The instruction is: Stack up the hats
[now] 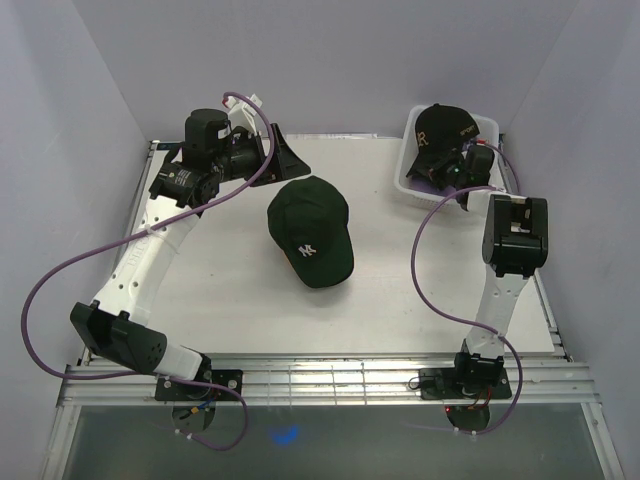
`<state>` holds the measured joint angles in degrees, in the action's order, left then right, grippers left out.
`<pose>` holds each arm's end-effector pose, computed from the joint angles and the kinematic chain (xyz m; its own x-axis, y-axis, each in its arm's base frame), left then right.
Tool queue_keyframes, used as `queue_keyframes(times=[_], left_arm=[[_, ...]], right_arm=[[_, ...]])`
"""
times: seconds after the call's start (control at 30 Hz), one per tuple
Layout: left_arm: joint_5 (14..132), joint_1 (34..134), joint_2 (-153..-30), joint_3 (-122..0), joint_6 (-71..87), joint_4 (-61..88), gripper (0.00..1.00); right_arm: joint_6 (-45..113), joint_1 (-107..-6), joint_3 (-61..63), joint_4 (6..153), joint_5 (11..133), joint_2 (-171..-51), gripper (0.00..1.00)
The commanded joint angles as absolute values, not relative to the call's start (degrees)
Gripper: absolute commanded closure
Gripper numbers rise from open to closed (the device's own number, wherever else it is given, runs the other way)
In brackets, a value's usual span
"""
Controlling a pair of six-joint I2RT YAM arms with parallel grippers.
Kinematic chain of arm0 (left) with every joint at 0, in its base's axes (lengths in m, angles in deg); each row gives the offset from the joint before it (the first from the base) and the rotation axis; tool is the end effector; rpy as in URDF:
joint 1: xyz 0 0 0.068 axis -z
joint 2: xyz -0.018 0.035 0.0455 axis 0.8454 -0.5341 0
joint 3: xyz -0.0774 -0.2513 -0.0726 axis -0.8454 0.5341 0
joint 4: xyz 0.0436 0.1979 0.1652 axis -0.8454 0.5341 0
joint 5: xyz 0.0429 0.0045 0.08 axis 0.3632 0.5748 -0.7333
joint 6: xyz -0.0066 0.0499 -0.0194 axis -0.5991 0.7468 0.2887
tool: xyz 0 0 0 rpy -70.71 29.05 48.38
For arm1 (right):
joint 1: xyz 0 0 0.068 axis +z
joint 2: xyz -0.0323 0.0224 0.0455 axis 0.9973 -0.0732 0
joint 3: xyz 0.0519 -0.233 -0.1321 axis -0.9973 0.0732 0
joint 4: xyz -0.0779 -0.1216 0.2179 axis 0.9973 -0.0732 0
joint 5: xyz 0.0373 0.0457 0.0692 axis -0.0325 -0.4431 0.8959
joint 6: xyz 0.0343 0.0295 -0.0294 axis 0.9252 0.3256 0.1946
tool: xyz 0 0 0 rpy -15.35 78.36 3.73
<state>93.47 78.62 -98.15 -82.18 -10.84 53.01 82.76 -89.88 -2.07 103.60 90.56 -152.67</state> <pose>0.2810 -0.1255 0.4350 -0.7163 -0.2014 -0.6681 0.4088 0.6548 -0.6357 0.4790 -0.0183 0.1710 -0.4902 0.7751 -0.3987 0.0903 0.5001 0.8612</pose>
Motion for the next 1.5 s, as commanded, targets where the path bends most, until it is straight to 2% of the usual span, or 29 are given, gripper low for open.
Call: queue_keyframes(times=[0.0, 0.07, 0.33, 0.53, 0.63, 0.9, 1.1, 1.27, 1.47], left_arm=[[92.56, 78.98, -97.08, -83.28, -9.76, 53.03, 0.14], [92.64, 78.98, -97.08, -83.36, -9.67, 53.11, 0.14], [91.42, 78.98, -96.38, -83.45, -9.05, 53.11, 0.14], [91.06, 78.9, -95.41, -82.22, -9.14, 51.89, 0.14], [90.89, 78.9, -95.06, -81.87, -9.58, 51.36, 0.14], [90.36, 78.9, -94.01, -82.66, -12.21, 50.3, 0.14], [90.97, 78.9, -92.95, -84.5, -15.81, 49.34, 0.14], [91.24, 78.9, -92.95, -88.62, -17.49, 50.03, 0.14], [91.59, 78.9, -93.13, -93.73, -19.15, 52.06, 0.13]], right_arm=[[82.61, -89.93, -4.93, 103.4, 88.63, -150.44, 0.85], [82.26, -90.2, -5.98, 102.42, 88.28, -149.99, 0.92], [81.12, -90.46, -9.23, 102.68, 90.56, -147.27, 0.92], [77.34, -91.16, -17.39, 101.36, 94.42, -145.42, 0.92], [78.65, -92.04, -21.26, 100.93, 96.36, -145.16, 0.92], [85.77, -92.48, -22.25, 104.96, 102.15, -141.56, 0.92], [88.85, -91.17, -17.17, 105.76, 104.27, -134.11, 0.92], [87.18, -87.22, -13.3, 100.41, 105.15, -126.29, 0.92], [92.88, -77.92, 2.0, 108.12, 106.82, -116.17, 0.92]])
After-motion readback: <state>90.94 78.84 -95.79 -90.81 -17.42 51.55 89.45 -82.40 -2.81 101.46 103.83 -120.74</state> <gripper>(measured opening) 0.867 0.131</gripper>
